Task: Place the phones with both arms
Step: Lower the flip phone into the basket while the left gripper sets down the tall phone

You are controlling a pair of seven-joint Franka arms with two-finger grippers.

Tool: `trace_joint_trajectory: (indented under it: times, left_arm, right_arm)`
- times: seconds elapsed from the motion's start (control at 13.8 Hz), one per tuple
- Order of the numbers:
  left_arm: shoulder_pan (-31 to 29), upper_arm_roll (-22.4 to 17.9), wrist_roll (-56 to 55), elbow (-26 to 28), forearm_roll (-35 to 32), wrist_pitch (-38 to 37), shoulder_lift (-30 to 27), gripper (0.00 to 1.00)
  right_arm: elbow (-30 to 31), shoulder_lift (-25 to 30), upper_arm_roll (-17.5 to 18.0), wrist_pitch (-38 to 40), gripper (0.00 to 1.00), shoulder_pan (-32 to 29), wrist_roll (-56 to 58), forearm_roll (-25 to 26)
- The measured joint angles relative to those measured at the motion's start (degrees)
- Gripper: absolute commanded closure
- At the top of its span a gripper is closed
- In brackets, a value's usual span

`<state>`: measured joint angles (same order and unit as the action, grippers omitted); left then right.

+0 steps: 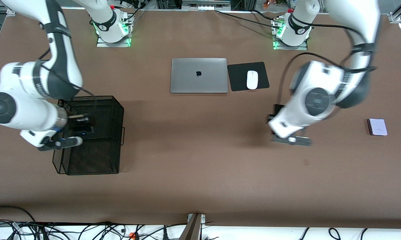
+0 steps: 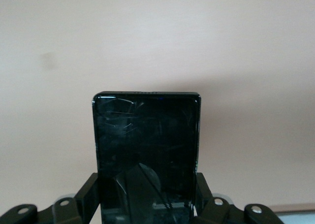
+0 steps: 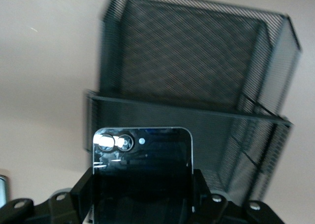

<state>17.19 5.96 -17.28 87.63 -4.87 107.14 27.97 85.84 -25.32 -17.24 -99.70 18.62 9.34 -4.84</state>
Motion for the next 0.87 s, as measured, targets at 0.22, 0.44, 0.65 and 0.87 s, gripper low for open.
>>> trace_joint_trajectory:
  times: [0.22,0.44,0.65,0.87]
  left_arm:
    - [6.8,0.0,-8.7,-0.3,0.0,7.4,3.6,0.73]
    - [13.1,-0.1,-19.0,-0.5,-0.1,11.4,7.7,0.74]
    - [17.4,-0.2,-25.7,-0.5,0.0,17.1,12.3,0.74]
    - [18.9,-0.2,-30.8,-0.6,0.0,21.3,15.8,0.72]
  right_arm:
    - [3.5,1.0,-4.9,-0.8,1.0,-0.1,2.9,0.0]
    - [7.2,1.0,-7.1,-5.2,1.0,-0.2,3.2,0.0]
    - [11.9,0.9,-7.2,-10.3,1.0,-0.1,3.1,0.0]
    - [13.6,0.9,-7.2,-12.2,1.0,-0.1,3.0,0.0]
